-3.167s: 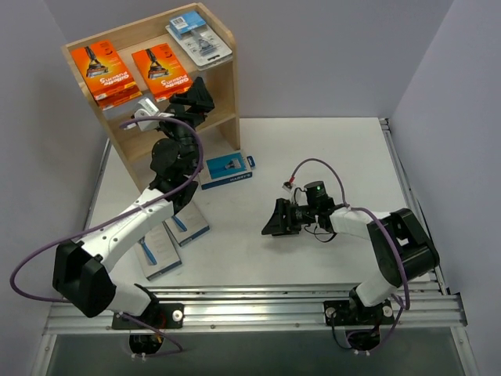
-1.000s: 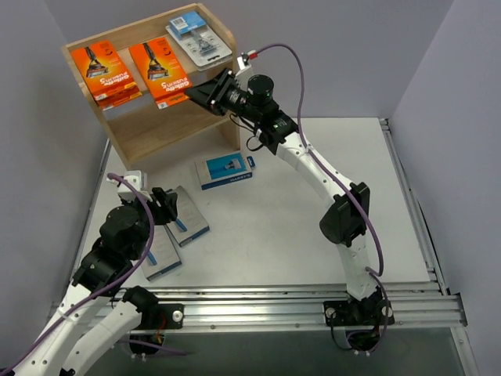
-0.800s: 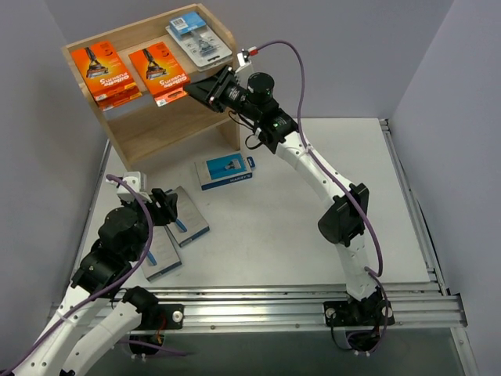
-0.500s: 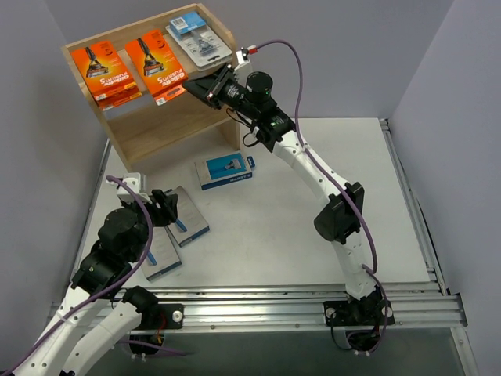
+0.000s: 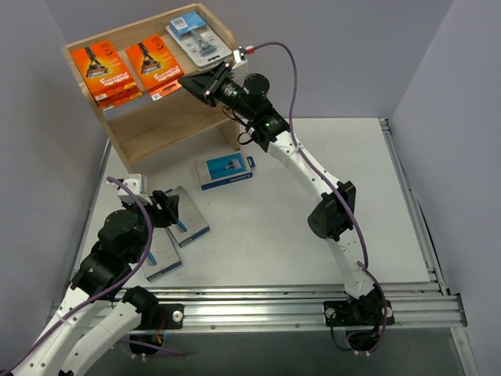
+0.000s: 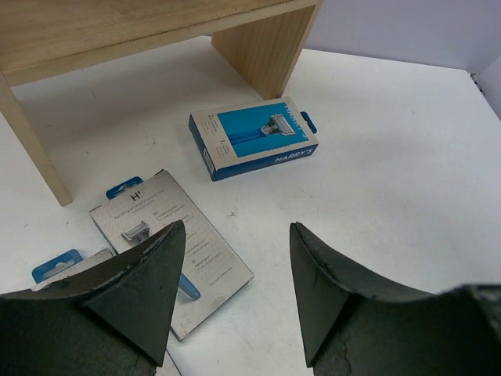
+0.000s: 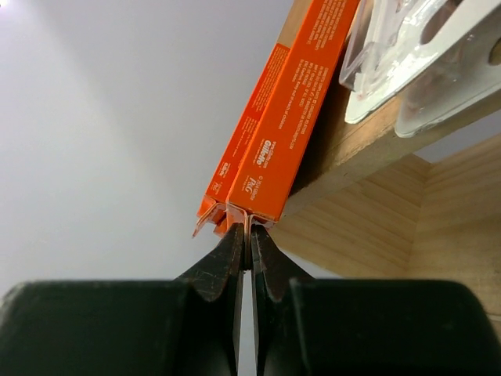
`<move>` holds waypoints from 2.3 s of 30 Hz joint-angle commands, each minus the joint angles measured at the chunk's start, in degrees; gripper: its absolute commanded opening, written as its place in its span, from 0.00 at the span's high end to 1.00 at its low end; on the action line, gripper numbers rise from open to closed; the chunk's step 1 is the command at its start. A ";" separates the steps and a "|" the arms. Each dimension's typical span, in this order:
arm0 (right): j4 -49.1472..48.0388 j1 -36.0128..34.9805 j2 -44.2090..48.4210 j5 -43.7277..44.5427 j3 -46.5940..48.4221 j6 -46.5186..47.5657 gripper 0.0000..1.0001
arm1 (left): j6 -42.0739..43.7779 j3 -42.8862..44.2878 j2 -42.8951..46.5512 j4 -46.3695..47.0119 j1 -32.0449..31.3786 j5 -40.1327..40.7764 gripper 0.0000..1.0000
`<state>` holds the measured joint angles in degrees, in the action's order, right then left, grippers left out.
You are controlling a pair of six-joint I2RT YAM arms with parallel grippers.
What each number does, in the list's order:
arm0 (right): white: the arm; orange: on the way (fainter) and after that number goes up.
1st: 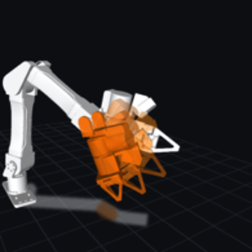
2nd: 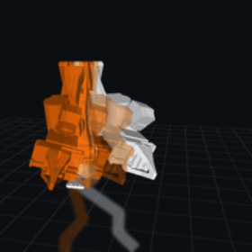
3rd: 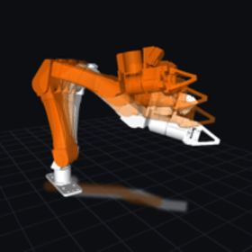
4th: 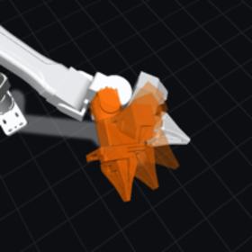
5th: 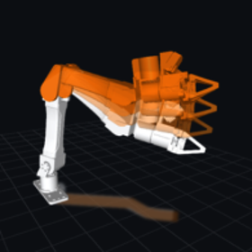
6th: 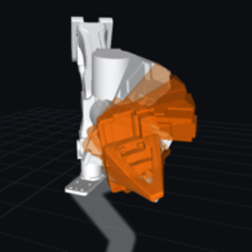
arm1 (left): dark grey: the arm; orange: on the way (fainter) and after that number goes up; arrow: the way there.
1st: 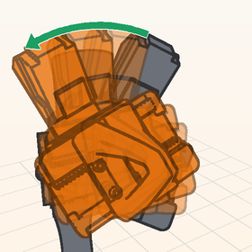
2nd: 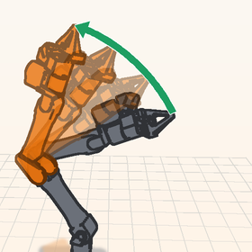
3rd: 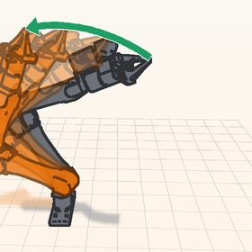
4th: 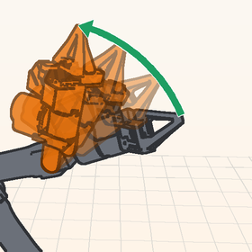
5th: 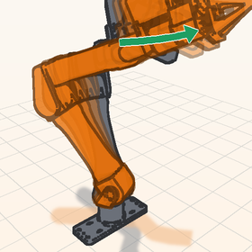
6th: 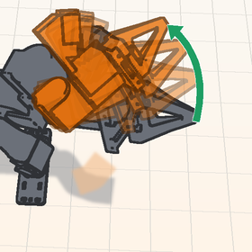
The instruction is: Place and organize the shaving razors onto the shelf
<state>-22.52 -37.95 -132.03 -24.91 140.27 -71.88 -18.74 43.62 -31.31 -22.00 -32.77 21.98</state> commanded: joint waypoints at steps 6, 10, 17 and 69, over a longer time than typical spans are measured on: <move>-6.21 -0.45 -3.23 -0.41 4.58 -2.65 1.00 | 0.55 -0.20 0.64 3.28 -1.06 -0.36 0.36; -6.65 -0.45 -4.03 0.03 5.37 -3.27 1.00 | 0.55 -0.29 0.90 3.19 -1.33 -0.18 0.36; -9.64 -0.72 -5.78 0.56 6.60 -4.67 1.00 | 0.55 -0.37 1.34 3.37 -1.50 -0.09 0.36; -13.43 31.10 58.99 -29.23 -93.15 18.78 0.00 | -8.38 32.19 -30.71 23.44 -0.79 -4.58 0.24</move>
<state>-34.54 -7.79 -76.58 -49.52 47.44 -56.23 -39.99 63.51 -59.07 0.95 -31.38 16.67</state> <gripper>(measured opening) 0.998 0.760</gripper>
